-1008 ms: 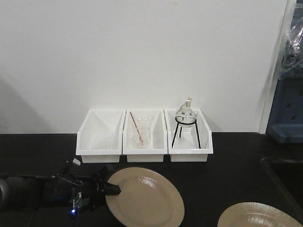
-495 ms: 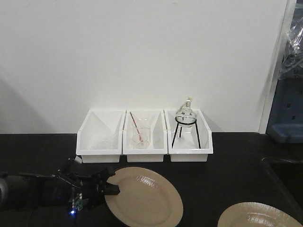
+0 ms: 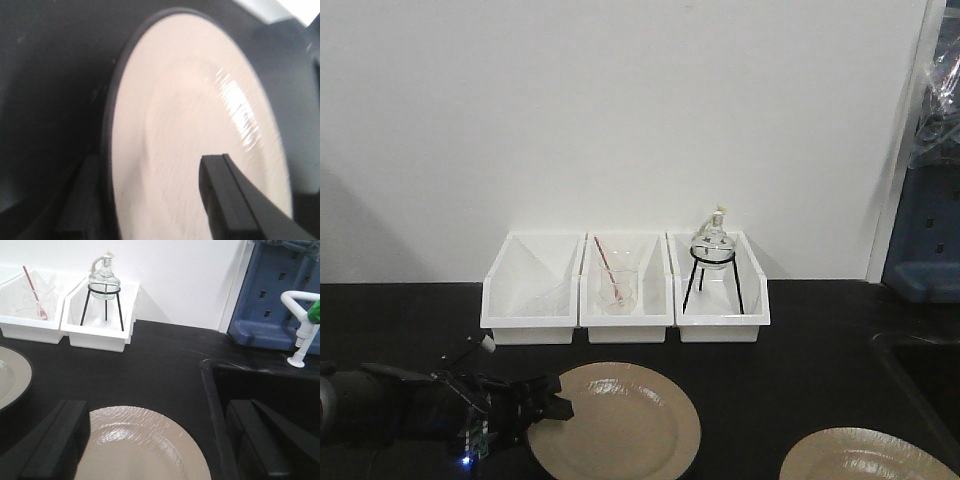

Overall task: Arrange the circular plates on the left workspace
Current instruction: 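Carry the plate toward the center and set it down, open left gripper, then grasp the rim of the other tan plate with the right gripper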

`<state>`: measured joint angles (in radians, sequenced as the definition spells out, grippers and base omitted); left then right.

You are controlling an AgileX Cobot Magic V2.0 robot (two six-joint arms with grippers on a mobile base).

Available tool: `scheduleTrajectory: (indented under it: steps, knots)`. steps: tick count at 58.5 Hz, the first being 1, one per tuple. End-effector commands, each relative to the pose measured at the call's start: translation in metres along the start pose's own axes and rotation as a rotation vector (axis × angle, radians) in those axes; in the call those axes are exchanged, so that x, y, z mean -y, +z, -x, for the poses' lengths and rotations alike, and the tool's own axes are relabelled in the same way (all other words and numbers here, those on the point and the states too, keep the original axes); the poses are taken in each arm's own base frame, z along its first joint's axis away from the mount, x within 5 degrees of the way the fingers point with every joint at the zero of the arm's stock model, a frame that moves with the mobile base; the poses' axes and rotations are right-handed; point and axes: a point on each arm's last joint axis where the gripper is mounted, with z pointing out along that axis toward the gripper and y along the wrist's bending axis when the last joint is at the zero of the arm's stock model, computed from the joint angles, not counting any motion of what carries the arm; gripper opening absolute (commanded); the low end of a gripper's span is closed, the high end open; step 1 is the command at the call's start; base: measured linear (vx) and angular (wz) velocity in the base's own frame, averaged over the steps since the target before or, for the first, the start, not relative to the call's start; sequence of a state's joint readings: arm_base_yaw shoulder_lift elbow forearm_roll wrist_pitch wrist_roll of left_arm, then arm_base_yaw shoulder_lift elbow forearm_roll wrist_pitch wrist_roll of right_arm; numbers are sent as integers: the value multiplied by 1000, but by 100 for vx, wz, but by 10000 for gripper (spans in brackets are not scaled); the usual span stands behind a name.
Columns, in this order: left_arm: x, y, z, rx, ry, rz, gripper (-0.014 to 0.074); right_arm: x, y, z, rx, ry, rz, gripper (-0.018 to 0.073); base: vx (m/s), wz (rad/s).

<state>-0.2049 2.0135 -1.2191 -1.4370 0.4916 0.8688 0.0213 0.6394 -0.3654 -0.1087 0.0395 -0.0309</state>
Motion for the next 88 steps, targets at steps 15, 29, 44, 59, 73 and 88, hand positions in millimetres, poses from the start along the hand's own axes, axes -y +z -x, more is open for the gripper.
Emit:
scheduleTrajectory:
  steps: [15,29,44,59,73,88]
  knots:
    - [21,-21,11,0,163,-10,528,2,-1,19,119,-12,-12,594,0,0]
    - [22,-34,15,-2,276,31,528,2,-1,19,119,-12,-12,594,0,0]
    - [4,-48,21,-57,267,57,528,2,-1,19,122,-12,-12,594,0,0]
    - [18,-98,35,-18,271,17,528,2,0,14,62,-5,-11,593,0,0]
    - [60,-179,41,202,410,41,528,11,5,45,-216,251,-40,565,0,0]
    - [77,-226,1,269,436,36,528,84,52,73,-469,298,-363,565,0,0]
